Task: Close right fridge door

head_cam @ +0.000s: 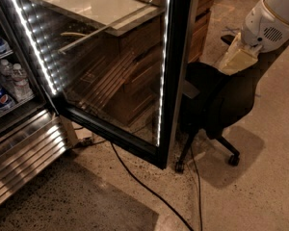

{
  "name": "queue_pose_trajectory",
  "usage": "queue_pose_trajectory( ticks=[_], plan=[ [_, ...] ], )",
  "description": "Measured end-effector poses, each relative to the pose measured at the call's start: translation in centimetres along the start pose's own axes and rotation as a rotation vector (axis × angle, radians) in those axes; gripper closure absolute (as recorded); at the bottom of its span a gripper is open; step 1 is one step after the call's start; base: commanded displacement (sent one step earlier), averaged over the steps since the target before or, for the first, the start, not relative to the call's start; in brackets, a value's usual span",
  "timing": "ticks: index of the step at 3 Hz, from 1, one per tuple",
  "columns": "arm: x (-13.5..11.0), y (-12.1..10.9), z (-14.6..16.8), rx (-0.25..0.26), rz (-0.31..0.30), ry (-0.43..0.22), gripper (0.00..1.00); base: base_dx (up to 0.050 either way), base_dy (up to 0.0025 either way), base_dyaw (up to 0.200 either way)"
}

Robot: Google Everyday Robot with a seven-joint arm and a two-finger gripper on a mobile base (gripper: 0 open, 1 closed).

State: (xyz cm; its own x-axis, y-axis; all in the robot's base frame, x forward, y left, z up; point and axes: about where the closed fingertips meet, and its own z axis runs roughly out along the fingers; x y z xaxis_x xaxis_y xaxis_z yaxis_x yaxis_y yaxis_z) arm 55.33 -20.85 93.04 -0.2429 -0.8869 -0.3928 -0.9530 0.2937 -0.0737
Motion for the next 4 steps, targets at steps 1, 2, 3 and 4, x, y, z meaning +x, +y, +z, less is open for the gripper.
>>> queue_pose_trajectory(
  ticks=[1, 2, 3, 4],
  plan=[
    [0.0, 0.0, 0.0, 0.0, 0.0, 0.0, 1.0, 0.047, -0.00001, 0.0],
    [0.0, 0.0, 0.0, 0.0, 0.0, 0.0, 1.0, -0.031, -0.00234, 0.155],
    [0.0, 0.0, 0.0, 0.0, 0.0, 0.0, 1.0, -0.03, -0.0024, 0.16],
    [0.0, 0.0, 0.0, 0.0, 0.0, 0.0, 1.0, -0.029, -0.00239, 0.162]
  ],
)
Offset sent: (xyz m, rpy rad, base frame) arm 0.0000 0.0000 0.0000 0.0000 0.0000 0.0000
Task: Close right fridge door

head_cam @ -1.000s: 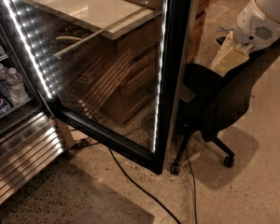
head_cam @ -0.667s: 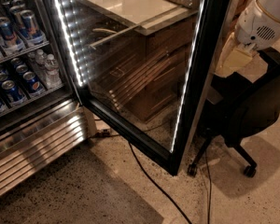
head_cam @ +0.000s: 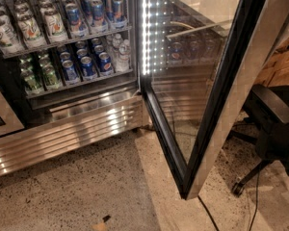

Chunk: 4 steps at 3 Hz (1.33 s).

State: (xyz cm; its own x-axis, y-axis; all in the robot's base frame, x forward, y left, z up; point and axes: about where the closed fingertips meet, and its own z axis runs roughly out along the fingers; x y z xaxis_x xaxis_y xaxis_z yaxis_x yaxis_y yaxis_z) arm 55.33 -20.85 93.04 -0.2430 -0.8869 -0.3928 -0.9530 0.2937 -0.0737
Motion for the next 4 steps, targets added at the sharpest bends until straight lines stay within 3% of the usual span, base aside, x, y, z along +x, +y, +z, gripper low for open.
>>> queue_pose_trajectory(
  ticks=[3, 4],
  plan=[
    [0.0, 0.0, 0.0, 0.0, 0.0, 0.0, 1.0, -0.029, -0.00227, 0.162],
    [0.0, 0.0, 0.0, 0.0, 0.0, 0.0, 1.0, 0.042, 0.00225, 0.108]
  ],
)
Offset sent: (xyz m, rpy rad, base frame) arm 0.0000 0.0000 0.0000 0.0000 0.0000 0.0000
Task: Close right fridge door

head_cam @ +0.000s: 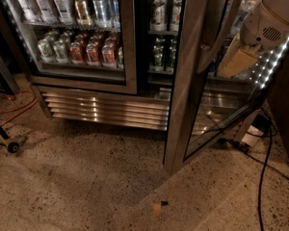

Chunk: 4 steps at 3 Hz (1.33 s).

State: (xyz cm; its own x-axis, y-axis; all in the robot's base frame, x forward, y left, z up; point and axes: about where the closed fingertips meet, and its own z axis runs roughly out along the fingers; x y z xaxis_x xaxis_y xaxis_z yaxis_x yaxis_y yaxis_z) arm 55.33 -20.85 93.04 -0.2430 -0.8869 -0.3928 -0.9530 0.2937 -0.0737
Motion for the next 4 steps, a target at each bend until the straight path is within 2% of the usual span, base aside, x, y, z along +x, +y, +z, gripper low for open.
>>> queue_pose_trajectory(
  ticks=[4],
  plan=[
    [0.0, 0.0, 0.0, 0.0, 0.0, 0.0, 1.0, 0.047, 0.0, 0.0]
  ],
)
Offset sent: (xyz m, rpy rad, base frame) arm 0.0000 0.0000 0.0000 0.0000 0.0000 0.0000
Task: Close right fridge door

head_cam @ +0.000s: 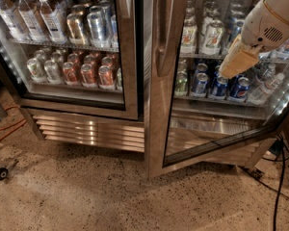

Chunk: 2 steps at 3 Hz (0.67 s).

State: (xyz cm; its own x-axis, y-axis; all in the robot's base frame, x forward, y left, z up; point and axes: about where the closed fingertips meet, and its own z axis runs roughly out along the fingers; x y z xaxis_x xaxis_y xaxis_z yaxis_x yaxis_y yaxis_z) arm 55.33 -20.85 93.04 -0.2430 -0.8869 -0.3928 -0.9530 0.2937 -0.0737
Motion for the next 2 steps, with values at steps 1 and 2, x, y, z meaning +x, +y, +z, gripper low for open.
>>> queue_pose_trajectory(
  ticks=[1, 2],
  plan=[
    [0.0, 0.0, 0.0, 0.0, 0.0, 0.0, 1.0, 0.047, 0.00005, -0.001],
    [0.0, 0.0, 0.0, 0.0, 0.0, 0.0, 1.0, 0.047, -0.00002, 0.0]
  ],
)
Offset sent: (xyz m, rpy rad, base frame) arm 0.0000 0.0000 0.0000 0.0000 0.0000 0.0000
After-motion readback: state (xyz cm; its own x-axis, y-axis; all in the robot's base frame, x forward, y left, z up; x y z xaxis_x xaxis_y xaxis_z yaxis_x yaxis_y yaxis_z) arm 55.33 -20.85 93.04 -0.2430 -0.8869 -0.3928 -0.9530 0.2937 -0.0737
